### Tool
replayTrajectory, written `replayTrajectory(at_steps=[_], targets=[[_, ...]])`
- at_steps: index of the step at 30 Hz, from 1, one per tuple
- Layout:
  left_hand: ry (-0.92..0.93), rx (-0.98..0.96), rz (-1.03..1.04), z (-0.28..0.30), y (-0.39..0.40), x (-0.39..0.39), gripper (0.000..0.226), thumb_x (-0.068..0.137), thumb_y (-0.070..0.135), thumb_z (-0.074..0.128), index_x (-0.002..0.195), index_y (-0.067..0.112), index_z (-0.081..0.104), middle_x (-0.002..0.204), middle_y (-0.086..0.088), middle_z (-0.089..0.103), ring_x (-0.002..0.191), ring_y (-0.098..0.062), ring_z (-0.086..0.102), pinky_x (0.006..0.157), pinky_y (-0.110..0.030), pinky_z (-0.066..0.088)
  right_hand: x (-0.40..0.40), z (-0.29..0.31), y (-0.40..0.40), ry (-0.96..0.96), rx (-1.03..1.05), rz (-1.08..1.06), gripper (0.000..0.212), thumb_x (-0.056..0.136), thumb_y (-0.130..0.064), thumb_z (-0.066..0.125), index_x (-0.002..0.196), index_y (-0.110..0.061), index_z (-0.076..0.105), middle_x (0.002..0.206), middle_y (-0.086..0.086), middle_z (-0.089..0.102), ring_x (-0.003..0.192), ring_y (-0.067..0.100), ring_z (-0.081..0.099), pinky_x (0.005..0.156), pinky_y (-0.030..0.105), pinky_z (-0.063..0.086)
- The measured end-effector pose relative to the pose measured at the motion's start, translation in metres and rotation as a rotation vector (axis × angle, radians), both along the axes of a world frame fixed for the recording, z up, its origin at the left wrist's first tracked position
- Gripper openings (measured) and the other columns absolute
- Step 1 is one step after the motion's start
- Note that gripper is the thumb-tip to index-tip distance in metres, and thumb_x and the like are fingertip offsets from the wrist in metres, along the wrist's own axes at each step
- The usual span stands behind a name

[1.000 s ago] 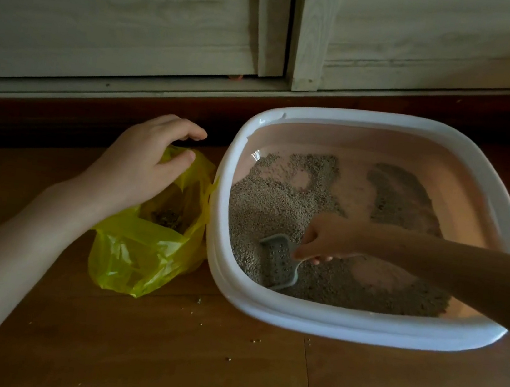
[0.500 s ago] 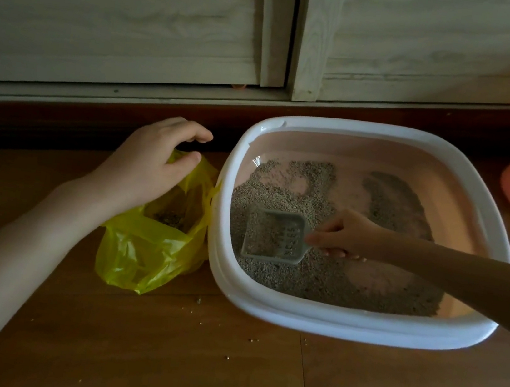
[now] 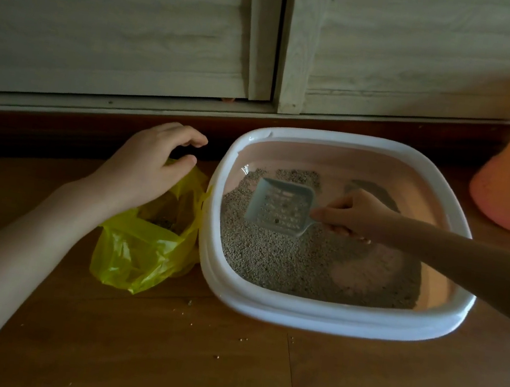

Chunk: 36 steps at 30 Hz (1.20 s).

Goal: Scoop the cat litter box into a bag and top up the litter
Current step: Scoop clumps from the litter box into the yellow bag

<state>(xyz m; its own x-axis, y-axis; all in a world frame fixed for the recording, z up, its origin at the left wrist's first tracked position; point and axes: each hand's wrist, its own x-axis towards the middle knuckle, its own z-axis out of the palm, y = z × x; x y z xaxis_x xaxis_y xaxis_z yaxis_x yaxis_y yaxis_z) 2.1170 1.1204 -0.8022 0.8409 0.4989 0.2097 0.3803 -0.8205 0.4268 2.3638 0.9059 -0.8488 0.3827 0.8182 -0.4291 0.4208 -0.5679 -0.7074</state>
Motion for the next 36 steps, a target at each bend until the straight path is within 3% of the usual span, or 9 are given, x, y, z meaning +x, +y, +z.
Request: replayTrajectory(at_steps=[9, 13, 17, 19, 21, 23, 31, 34, 36], targets=[[-0.044, 0.011, 0.094, 0.018, 0.024, -0.032, 0.032, 0.094, 0.016, 0.054, 0.125, 0.020, 0.057, 0.123, 0.010, 0.056, 0.109, 0.001, 0.046, 0.093, -0.018, 0.034, -0.055, 0.046, 0.059, -0.133, 0.138, 0.090, 0.037, 0.085, -0.041, 0.064, 0.064, -0.010, 0.067, 0.045, -0.003, 0.054, 0.038, 0.007, 0.043, 0.044, 0.019, 0.039], [-0.061, 0.010, 0.141, 0.021, 0.037, -0.049, 0.032, 0.093, 0.016, 0.054, 0.125, 0.021, 0.057, 0.123, 0.009, 0.057, 0.111, -0.003, 0.049, 0.094, -0.020, 0.037, -0.098, 0.045, 0.087, -0.496, 0.228, 0.303, 0.044, 0.091, -0.045, 0.054, 0.068, -0.009, 0.063, 0.057, 0.003, 0.055, 0.050, 0.013, 0.048, 0.049, 0.027, 0.036], [-0.058, 0.018, 0.152, 0.022, 0.044, -0.063, 0.031, 0.094, 0.017, 0.053, 0.124, 0.019, 0.058, 0.123, 0.008, 0.057, 0.110, -0.001, 0.049, 0.092, -0.016, 0.036, -0.132, 0.025, 0.105, -0.957, 0.178, 0.590, 0.025, 0.098, -0.031, 0.043, 0.095, -0.012, 0.059, 0.084, 0.006, 0.064, 0.077, 0.027, 0.063, 0.052, 0.029, 0.035], [-0.053, 0.011, 0.149, 0.021, 0.046, -0.066, 0.031, 0.094, 0.017, 0.053, 0.125, 0.019, 0.057, 0.123, 0.008, 0.056, 0.110, 0.000, 0.048, 0.090, -0.011, 0.033, -0.140, 0.010, 0.107, -1.126, 0.171, 0.714, 0.008, 0.088, -0.012, 0.054, 0.094, -0.010, 0.058, 0.081, 0.007, 0.063, 0.067, 0.029, 0.064, 0.042, 0.026, 0.028], [-0.050, 0.007, 0.141, 0.020, 0.047, -0.068, 0.032, 0.094, 0.016, 0.053, 0.125, 0.018, 0.057, 0.123, 0.008, 0.056, 0.109, 0.001, 0.047, 0.088, -0.007, 0.032, -0.140, -0.002, 0.106, -1.217, 0.254, 0.773, 0.018, 0.060, 0.005, 0.061, 0.074, -0.007, 0.061, 0.058, 0.007, 0.056, 0.041, 0.025, 0.054, 0.037, 0.020, 0.022], [-0.055, 0.003, 0.135, 0.019, 0.048, -0.069, 0.032, 0.094, 0.016, 0.053, 0.125, 0.018, 0.057, 0.123, 0.007, 0.056, 0.109, 0.001, 0.047, 0.087, -0.005, 0.032, -0.135, -0.007, 0.106, -1.290, 0.407, 0.749, 0.018, 0.052, 0.006, 0.054, 0.063, -0.007, 0.061, 0.048, 0.005, 0.049, 0.031, 0.021, 0.045, 0.035, 0.019, 0.024], [-0.067, -0.003, 0.119, 0.016, 0.052, -0.063, 0.032, 0.094, 0.017, 0.053, 0.125, 0.019, 0.057, 0.124, 0.007, 0.057, 0.111, -0.002, 0.049, 0.091, -0.014, 0.035, -0.128, -0.010, 0.102, -1.312, 0.484, 0.753, 0.017, 0.060, 0.005, 0.069, 0.071, -0.005, 0.060, 0.053, 0.006, 0.050, 0.037, 0.020, 0.046, 0.033, 0.023, 0.037], [-0.067, -0.009, 0.109, 0.014, 0.050, -0.058, 0.032, 0.094, 0.017, 0.052, 0.125, 0.019, 0.057, 0.124, 0.008, 0.056, 0.111, -0.002, 0.049, 0.091, -0.016, 0.035, -0.133, -0.008, 0.098, -1.215, 0.410, 0.779, 0.023, 0.064, -0.010, 0.081, 0.073, -0.009, 0.060, 0.056, 0.004, 0.054, 0.040, 0.020, 0.050, 0.036, 0.023, 0.032], [-0.071, -0.009, 0.107, 0.014, 0.048, -0.055, 0.031, 0.094, 0.017, 0.053, 0.125, 0.019, 0.057, 0.123, 0.008, 0.057, 0.110, -0.002, 0.049, 0.091, -0.016, 0.036, -0.134, -0.006, 0.097, -1.101, 0.294, 0.670, 0.019, 0.085, -0.026, 0.067, 0.077, -0.013, 0.054, 0.067, 0.003, 0.059, 0.054, 0.023, 0.056, 0.045, 0.028, 0.036]])
